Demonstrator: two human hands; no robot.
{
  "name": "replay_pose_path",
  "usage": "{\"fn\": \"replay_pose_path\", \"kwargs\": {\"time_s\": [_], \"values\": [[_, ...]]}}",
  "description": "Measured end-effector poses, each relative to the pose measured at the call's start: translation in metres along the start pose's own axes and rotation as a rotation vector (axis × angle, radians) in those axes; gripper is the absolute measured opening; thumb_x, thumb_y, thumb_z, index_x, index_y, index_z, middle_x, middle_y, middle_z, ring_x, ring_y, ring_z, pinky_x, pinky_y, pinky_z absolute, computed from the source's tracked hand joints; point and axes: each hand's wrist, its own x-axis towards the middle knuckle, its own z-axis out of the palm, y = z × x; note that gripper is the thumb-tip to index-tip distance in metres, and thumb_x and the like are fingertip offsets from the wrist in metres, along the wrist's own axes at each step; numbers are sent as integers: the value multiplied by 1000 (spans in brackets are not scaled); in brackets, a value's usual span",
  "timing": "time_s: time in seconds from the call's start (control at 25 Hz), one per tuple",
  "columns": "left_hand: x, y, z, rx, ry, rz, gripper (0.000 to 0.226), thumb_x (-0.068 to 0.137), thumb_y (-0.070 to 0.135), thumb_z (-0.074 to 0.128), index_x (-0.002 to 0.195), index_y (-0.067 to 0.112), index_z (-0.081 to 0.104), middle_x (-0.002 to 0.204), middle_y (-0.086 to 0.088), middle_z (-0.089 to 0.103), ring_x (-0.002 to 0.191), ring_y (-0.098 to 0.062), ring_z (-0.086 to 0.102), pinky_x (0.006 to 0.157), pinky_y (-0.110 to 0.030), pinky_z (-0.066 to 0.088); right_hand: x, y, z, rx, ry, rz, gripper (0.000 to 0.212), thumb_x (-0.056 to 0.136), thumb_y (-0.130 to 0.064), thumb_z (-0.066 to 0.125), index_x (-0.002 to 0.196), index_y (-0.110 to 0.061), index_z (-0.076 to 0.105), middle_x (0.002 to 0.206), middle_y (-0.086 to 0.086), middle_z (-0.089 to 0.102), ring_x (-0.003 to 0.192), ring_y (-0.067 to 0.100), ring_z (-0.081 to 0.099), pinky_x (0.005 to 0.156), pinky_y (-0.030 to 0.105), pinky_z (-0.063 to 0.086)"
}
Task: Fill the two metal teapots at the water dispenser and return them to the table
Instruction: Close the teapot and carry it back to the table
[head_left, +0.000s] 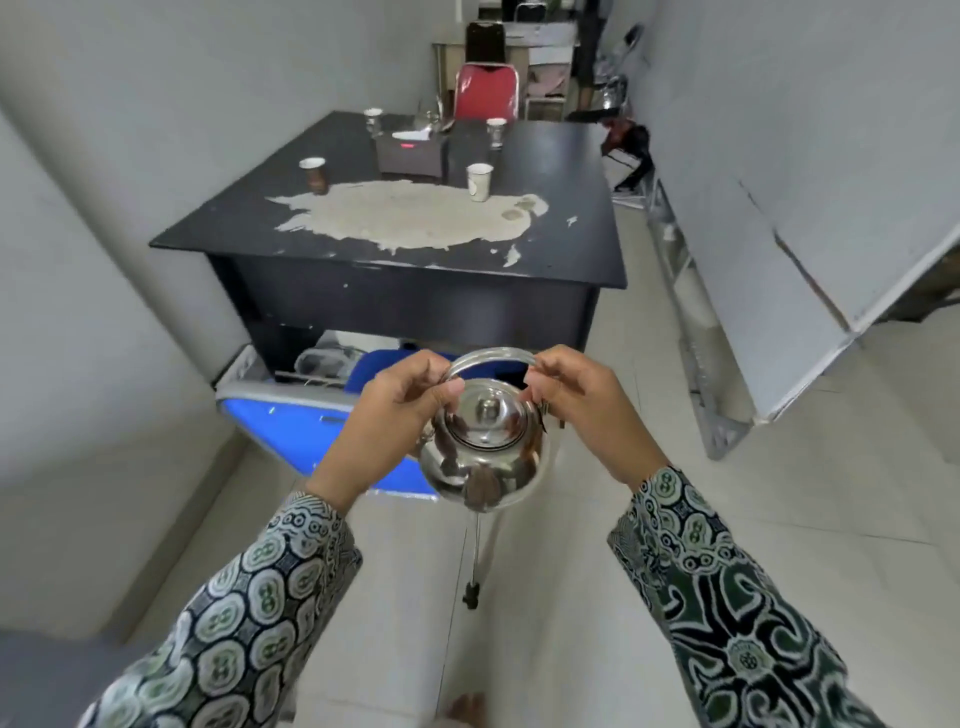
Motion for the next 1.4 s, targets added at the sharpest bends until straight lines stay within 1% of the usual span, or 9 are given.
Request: {"fn": "replay_pose_path", "kwargs": {"time_s": [0.08, 0.2, 0.32, 0.48, 0.64, 0.8, 0.96, 1.16, 1.4], "values": [[54, -3, 15, 28, -38, -21, 17, 84, 28, 56, 69, 21, 52, 70, -3, 51, 71, -19, 48, 72, -34, 40, 37, 13, -28, 1, 24, 37, 12, 90, -12, 53, 85, -1, 56, 78, 7, 62, 69, 6, 55, 65, 18, 43], [135, -5, 43, 39, -74, -41, 29, 89, 33, 53, 79, 6, 51, 74, -11, 47, 71, -21, 43, 72, -36, 37, 94, 37, -75, 27, 37, 67, 9, 89, -14, 55, 81, -11, 58, 74, 1, 61, 68, 6, 56, 67, 22, 45], [208, -7, 73, 19, -52, -68, 34, 89, 41, 51, 76, 10, 49, 74, -11, 45, 69, -21, 39, 69, -34, 36, 152, 64, -125, 36, -8, 71, 9, 88, -14, 57, 79, -16, 58, 72, -4, 60, 67, 3, 58, 74, 25, 48], [300, -11, 119, -30, 33, -100, 30, 91, 37, 49, 72, 13, 48, 76, -10, 44, 70, -22, 38, 69, -34, 34, 232, 96, -196, 45, -121, 63, 10, 88, -18, 57, 79, -14, 59, 74, -1, 60, 70, 10, 56, 75, 28, 48], [385, -20, 158, -75, 107, -147, 37, 86, 44, 51, 75, 10, 48, 76, -9, 44, 71, -22, 40, 72, -37, 35, 313, 127, -261, 59, -205, 60, 16, 90, -22, 55, 82, -8, 59, 74, 1, 59, 71, 10, 55, 78, 30, 47], [468, -25, 183, -62, 170, -168, 29, 91, 37, 49, 73, 14, 48, 72, -7, 41, 66, -15, 41, 68, -26, 36, 390, 157, -307, 63, -240, 67, 16, 89, -25, 56, 78, -14, 59, 72, 2, 57, 69, 10, 53, 77, 28, 45], [553, -32, 195, -55, 222, -169, 33, 92, 37, 47, 74, 9, 48, 70, -4, 42, 59, -8, 41, 60, -18, 38, 471, 179, -344, 43, -271, 43, 19, 88, -26, 57, 69, -23, 57, 67, -1, 56, 72, 14, 53, 80, 36, 46], [653, -36, 197, -53, 316, -148, 36, 94, 36, 43, 61, 21, 44, 53, 17, 45, 51, 4, 43, 53, -7, 37, 563, 194, -383, -7, -362, 18, 22, 88, -31, 56, 67, -24, 56, 68, -3, 58, 69, 9, 53, 78, 31, 47], [763, -43, 200, 45, 444, -153, 38, 97, 33, 37, 64, 12, 38, 61, 2, 35, 49, 0, 35, 50, -6, 32, 688, 224, -418, 31, -458, -12, 21, 89, -30, 56, 79, -11, 58, 73, 2, 59, 73, 9, 54, 73, 23, 43]]}}
